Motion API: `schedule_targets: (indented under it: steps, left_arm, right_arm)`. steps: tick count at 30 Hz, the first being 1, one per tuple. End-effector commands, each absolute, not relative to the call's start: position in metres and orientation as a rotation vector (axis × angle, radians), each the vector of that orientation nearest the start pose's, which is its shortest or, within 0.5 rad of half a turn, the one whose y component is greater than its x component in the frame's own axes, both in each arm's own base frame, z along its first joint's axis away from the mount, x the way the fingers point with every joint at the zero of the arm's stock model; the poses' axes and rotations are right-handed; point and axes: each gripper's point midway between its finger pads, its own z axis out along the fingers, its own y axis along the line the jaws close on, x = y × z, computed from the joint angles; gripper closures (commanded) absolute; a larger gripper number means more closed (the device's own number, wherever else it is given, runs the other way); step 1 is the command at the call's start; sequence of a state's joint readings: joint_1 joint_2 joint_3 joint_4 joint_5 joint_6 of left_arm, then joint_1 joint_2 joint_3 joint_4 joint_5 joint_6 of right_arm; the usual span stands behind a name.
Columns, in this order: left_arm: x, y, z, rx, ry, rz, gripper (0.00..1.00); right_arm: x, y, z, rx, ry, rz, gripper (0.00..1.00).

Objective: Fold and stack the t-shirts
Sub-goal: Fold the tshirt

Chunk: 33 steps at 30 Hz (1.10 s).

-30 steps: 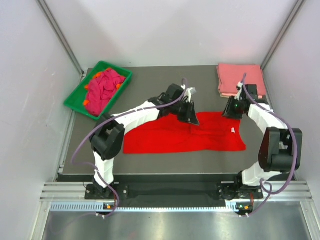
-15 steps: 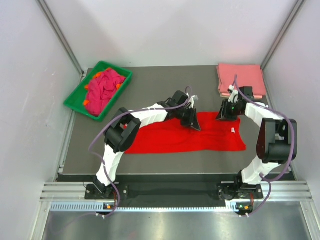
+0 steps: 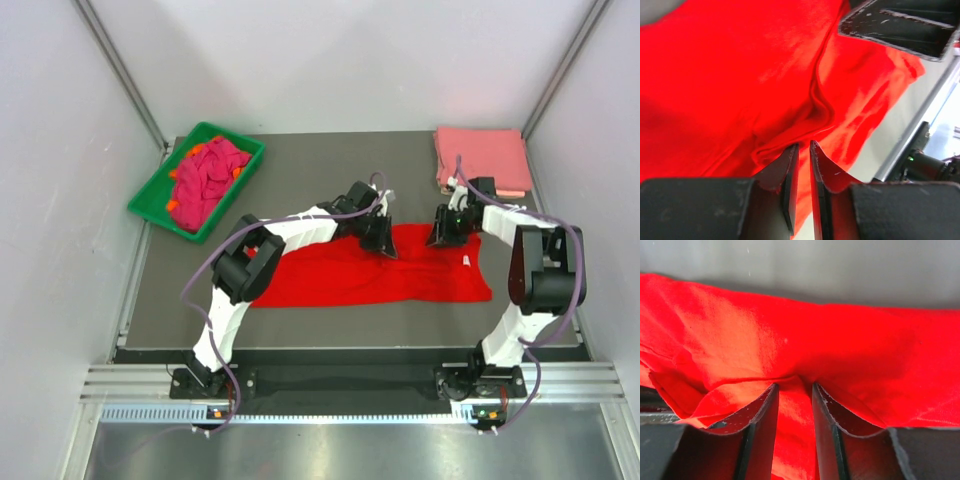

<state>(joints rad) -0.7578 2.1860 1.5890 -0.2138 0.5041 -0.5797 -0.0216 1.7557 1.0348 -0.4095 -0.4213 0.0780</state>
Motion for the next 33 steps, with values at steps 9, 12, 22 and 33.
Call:
schedule_targets:
  steps: [9,12,22,33]
  left_arm:
    - [0.33,-0.433,0.044,0.503,2.578,-1.027,0.81]
    - [0.33,-0.428,0.039,0.497,2.594,-0.988,0.81]
    - [0.329,-0.421,0.033,0.46,2.614,-0.945,0.81]
    - [0.324,-0.431,0.115,0.481,2.53,-1.074,0.76]
  right_arm:
    - [0.377,0.054,0.046,-0.005,2.579,0.433,1.0]
    - [0.375,0.046,0.055,0.059,2.556,0.367,1.0]
    - [0.362,0.034,0.061,0.163,2.53,0.284,1.0]
    - [0.339,0.038,0.058,0.37,2.577,0.244,0.75]
